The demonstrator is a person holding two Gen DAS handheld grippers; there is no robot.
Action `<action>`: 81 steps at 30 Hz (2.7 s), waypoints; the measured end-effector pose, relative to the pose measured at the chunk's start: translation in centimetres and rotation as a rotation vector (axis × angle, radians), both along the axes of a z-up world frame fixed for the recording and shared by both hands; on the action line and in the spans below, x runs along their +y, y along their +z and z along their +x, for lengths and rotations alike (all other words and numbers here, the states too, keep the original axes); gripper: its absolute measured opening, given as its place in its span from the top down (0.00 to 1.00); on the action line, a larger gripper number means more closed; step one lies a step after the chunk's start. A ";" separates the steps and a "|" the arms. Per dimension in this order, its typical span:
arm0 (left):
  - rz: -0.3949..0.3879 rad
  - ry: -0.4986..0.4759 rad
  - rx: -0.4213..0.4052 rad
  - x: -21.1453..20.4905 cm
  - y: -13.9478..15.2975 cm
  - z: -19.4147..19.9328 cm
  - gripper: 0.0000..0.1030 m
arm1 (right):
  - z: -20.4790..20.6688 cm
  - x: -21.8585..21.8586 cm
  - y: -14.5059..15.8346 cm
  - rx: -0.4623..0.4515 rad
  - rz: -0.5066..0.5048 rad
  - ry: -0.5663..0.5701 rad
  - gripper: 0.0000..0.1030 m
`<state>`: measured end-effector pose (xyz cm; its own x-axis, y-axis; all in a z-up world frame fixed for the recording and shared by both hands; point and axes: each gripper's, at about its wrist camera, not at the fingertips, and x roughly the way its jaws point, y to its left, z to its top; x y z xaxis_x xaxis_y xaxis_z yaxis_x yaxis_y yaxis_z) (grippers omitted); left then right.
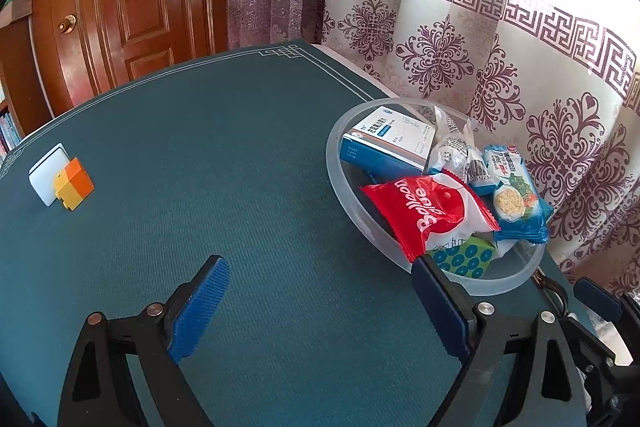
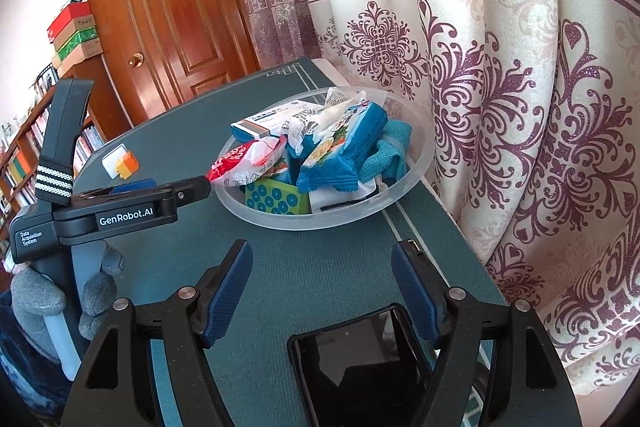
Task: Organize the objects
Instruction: 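Withdraw both grippers from the basin toward the sponge and orange block, then close the right gripper on the orange-yellow toy block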
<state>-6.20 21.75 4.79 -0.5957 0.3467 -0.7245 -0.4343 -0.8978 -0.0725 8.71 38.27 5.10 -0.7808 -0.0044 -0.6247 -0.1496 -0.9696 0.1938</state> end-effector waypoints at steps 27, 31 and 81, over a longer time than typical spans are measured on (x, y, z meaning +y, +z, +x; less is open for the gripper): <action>0.019 0.257 0.006 -13.2 -0.2 -3.0 0.07 | -5.3 -10.6 1.1 -0.003 0.065 0.228 0.28; -0.005 0.311 0.015 -15.5 -0.3 -3.2 0.07 | -7.8 -13.1 0.3 -0.033 0.064 0.285 0.28; -0.023 0.618 -0.056 -28.6 -2.9 -4.9 0.07 | -31.2 -31.6 -3.1 -0.103 0.083 0.537 0.55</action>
<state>-11.10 -6.85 1.86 -0.6420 -0.0662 -0.7638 0.1702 -0.9837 -0.0579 -22.50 6.69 2.03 -0.6176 -0.3326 -0.7127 0.3559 -0.9263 0.1239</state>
